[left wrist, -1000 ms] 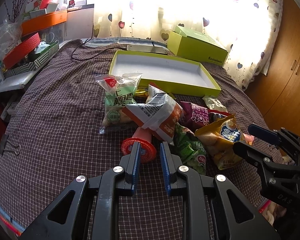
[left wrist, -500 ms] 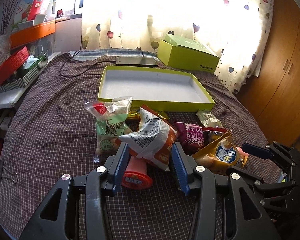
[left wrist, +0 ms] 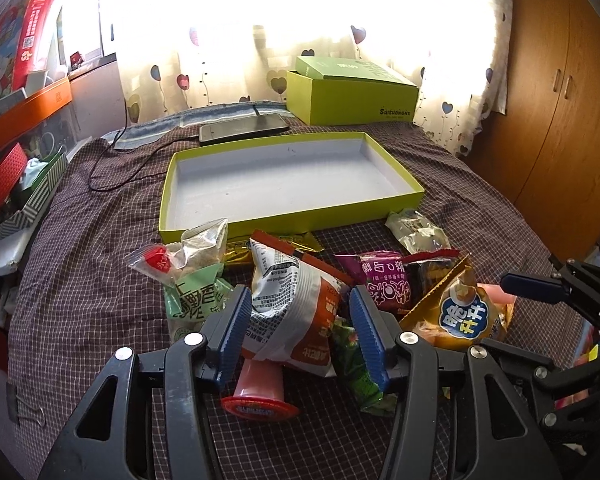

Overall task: Organize snacks
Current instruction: 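Close the left tool on the white bag with the orange label, then close the right tool on the yellow chip bag while the left tool lifts the white bag, then carry both bags over the yellow-green tray with both tools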

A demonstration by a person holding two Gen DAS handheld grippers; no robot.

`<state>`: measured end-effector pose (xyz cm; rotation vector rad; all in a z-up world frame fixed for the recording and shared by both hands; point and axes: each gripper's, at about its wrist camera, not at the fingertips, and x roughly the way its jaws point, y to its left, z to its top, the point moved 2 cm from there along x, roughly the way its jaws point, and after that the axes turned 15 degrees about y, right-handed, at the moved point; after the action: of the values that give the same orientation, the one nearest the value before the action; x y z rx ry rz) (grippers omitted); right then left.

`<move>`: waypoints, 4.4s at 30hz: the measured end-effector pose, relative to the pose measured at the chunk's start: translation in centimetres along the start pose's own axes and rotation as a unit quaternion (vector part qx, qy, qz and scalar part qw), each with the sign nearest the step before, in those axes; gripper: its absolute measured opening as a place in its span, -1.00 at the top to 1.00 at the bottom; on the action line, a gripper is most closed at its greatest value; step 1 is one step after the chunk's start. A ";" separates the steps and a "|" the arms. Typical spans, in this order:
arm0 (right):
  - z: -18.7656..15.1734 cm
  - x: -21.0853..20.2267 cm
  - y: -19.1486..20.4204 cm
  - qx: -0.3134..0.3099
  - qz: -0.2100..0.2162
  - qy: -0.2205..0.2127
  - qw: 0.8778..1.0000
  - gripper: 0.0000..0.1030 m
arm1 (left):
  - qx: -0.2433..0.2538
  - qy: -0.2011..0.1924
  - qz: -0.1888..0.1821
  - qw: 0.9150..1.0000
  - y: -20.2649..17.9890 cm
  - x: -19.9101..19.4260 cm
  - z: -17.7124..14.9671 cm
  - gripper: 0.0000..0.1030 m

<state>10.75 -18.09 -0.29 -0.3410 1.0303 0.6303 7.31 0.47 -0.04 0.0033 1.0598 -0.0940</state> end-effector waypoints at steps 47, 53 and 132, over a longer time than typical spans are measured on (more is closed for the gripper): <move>-0.2 1.5 0.3 -0.039 0.015 0.031 0.999 -0.26 | -0.028 -0.005 0.019 0.999 1.6 0.2 -1.5 0.16; 0.3 3.4 0.8 -0.051 0.000 0.060 0.997 -0.30 | -0.045 -0.005 0.010 0.999 1.7 -0.3 -2.0 0.16; 3.9 -1.9 -1.0 0.019 0.036 -0.019 0.999 0.16 | -0.069 -0.066 0.002 0.995 1.4 -3.9 1.3 0.16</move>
<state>13.35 -17.39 3.27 -0.2595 1.0207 0.6787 6.65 2.11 3.90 -0.1247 0.9322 -0.0159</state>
